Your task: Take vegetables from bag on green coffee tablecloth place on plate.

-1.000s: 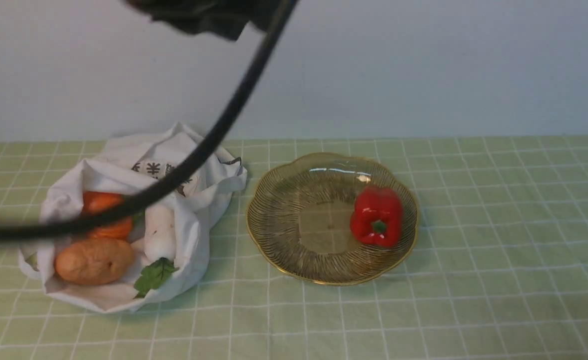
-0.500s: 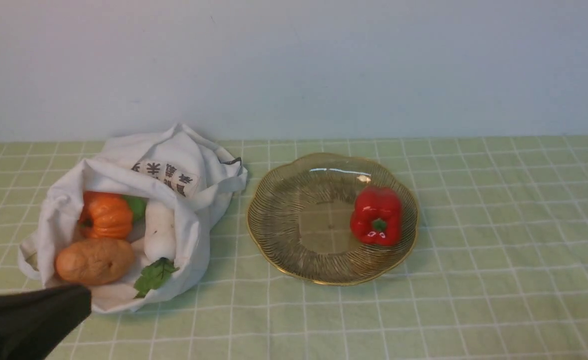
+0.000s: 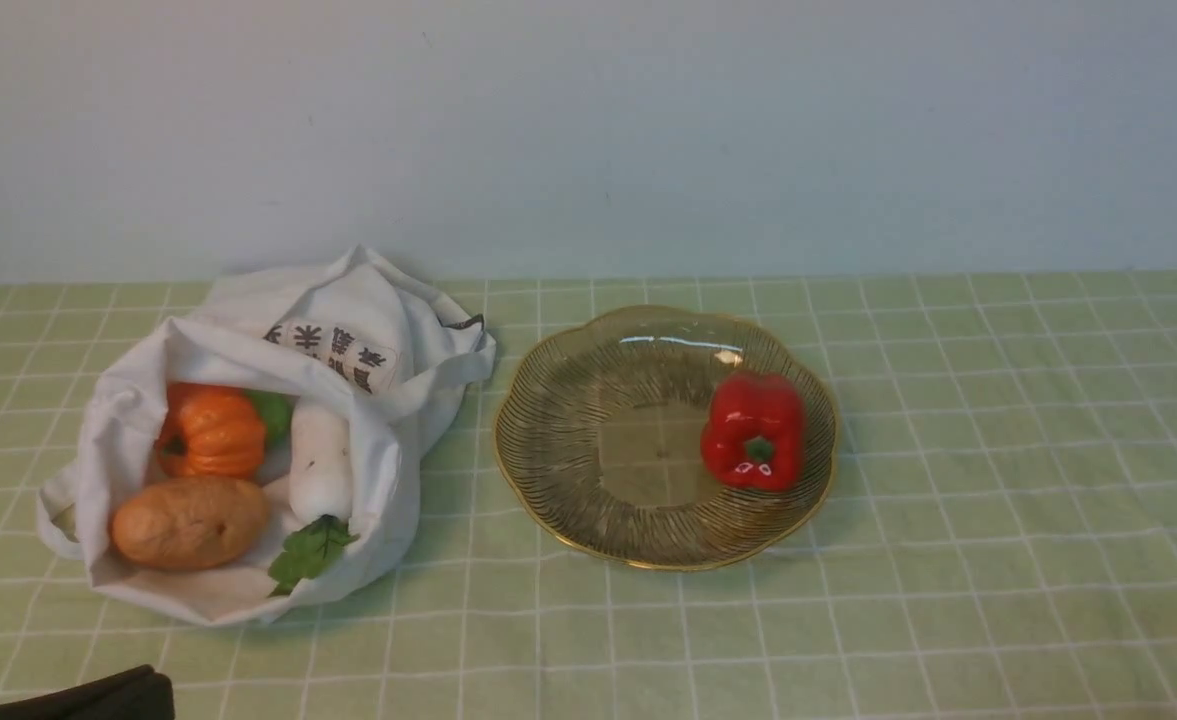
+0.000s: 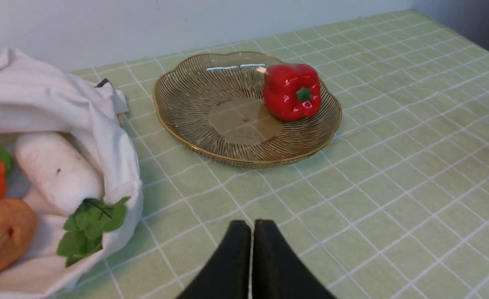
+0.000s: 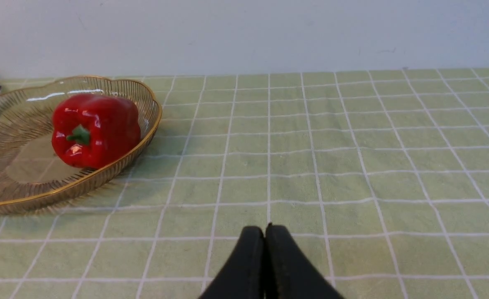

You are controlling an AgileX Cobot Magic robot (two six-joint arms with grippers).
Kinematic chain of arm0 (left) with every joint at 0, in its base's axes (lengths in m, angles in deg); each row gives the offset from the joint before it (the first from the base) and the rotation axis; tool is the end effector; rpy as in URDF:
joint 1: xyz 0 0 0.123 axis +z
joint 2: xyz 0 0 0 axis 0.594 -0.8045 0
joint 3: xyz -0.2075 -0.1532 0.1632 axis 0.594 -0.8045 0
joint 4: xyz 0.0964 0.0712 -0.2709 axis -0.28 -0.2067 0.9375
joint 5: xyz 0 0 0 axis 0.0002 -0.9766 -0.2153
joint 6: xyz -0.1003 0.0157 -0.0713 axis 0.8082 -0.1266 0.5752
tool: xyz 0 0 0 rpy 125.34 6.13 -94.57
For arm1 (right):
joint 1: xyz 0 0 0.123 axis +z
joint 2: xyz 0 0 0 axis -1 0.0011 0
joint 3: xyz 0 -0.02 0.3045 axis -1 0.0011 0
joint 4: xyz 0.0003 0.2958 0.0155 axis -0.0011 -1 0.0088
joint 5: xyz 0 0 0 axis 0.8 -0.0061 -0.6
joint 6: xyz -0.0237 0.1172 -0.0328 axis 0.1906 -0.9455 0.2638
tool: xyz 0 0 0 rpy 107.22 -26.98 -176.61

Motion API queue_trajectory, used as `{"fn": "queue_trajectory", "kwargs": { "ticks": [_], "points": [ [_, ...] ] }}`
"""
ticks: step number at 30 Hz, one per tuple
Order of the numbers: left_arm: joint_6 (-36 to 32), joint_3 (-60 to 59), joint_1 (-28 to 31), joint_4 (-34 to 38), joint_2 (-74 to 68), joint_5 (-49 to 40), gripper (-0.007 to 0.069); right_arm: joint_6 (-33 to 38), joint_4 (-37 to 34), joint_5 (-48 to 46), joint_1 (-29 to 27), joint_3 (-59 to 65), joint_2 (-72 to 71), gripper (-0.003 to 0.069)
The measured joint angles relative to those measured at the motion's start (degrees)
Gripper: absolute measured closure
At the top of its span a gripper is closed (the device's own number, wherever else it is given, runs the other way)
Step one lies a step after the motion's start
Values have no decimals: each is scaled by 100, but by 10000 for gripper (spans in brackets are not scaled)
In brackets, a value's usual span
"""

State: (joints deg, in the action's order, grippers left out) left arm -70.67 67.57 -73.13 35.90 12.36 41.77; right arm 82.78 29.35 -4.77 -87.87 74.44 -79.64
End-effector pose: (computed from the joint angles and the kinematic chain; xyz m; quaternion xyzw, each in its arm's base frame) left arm 0.0966 -0.0690 0.2593 0.1845 0.7882 -0.2233 0.5430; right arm 0.1071 0.0103 0.1609 -0.0035 0.8115 0.0506 0.5821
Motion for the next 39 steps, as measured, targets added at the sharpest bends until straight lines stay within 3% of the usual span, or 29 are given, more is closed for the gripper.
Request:
{"fn": "queue_trajectory", "kwargs": {
  "ticks": [12,16,22,27,30,39],
  "points": [
    [-242,-190,74,-65,172,104,629,0,0,0,0,0,0,674],
    [-591,-707,586,-72,622,498,629,0,0,0,0,0,0,674],
    [-1121,-1740,2391,193,1036,1417,629,0,0,0,0,0,0,674],
    [-1158,-1959,3653,231,1067,1567,629,0,0,0,0,0,0,674],
    [-1158,-1961,4002,231,1260,1395,629,0,0,0,0,0,0,674],
    [-1158,-1967,4041,231,1328,717,629,0,0,0,0,0,0,674]
  ]
}}
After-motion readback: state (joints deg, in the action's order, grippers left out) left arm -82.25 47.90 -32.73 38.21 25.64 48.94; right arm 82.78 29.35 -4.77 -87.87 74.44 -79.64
